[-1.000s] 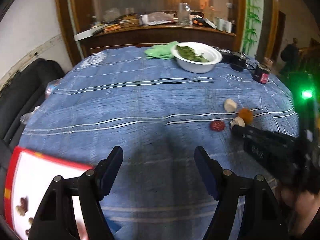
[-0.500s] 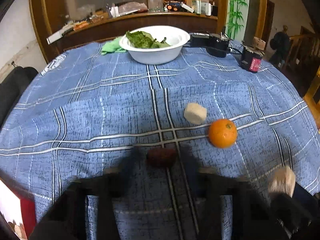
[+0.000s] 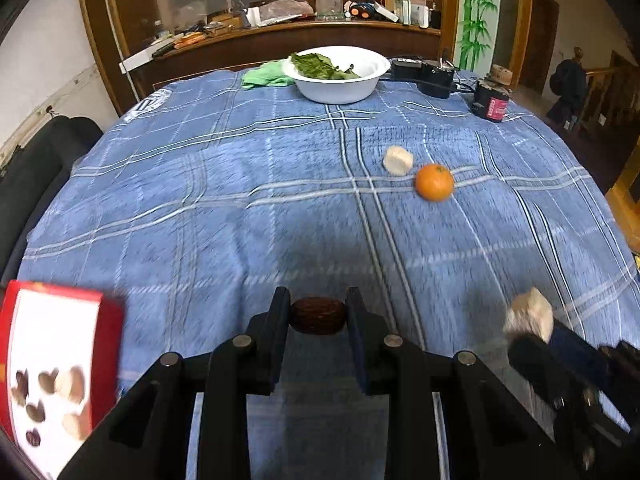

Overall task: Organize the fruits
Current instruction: 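Grasp a pale white cube with the right gripper while the left grasps a red date, then carry the white cube and the red date over the red-rimmed tray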

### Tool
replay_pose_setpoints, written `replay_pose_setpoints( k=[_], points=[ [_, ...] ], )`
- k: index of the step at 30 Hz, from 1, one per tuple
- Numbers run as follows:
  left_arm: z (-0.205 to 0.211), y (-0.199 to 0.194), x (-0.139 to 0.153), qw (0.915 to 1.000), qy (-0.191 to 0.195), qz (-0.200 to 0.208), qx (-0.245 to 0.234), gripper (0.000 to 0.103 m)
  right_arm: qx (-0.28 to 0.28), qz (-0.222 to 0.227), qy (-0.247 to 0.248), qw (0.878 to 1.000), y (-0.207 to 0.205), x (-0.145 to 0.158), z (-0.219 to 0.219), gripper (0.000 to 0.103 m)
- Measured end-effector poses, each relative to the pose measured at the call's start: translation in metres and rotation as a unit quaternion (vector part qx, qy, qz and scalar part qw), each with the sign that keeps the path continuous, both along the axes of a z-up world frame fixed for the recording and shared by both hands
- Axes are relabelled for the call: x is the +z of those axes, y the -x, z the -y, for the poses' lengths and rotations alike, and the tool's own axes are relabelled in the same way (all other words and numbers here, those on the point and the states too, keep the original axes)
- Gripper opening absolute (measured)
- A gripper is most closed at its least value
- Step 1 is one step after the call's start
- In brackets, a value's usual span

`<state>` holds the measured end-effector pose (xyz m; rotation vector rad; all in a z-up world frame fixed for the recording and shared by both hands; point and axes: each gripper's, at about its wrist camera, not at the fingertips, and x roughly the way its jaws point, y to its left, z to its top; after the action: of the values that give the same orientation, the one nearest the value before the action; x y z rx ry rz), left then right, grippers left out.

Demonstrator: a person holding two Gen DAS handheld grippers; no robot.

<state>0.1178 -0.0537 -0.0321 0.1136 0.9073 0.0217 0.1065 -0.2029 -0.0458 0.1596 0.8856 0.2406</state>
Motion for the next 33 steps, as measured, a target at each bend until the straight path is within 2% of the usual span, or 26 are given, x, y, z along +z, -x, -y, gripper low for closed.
replay_pose_setpoints(
  k=[11,24,33],
  points=[
    [-0.033,0.057,0.013,0.9994,0.024,0.011,0.02,0.027,0.019,0.002,0.007,1.0,0.045,0.003,-0.031,0.019],
    [-0.064,0.09,0.028,0.9974,0.032,0.042,0.049,0.027,0.06,0.03,0.015,0.998,0.067,0.019,-0.073,0.019],
    [-0.079,0.102,0.029,0.9962,0.034,0.043,0.068,0.027,0.074,0.044,0.015,0.996,0.079,0.026,-0.087,0.019]
  ],
)
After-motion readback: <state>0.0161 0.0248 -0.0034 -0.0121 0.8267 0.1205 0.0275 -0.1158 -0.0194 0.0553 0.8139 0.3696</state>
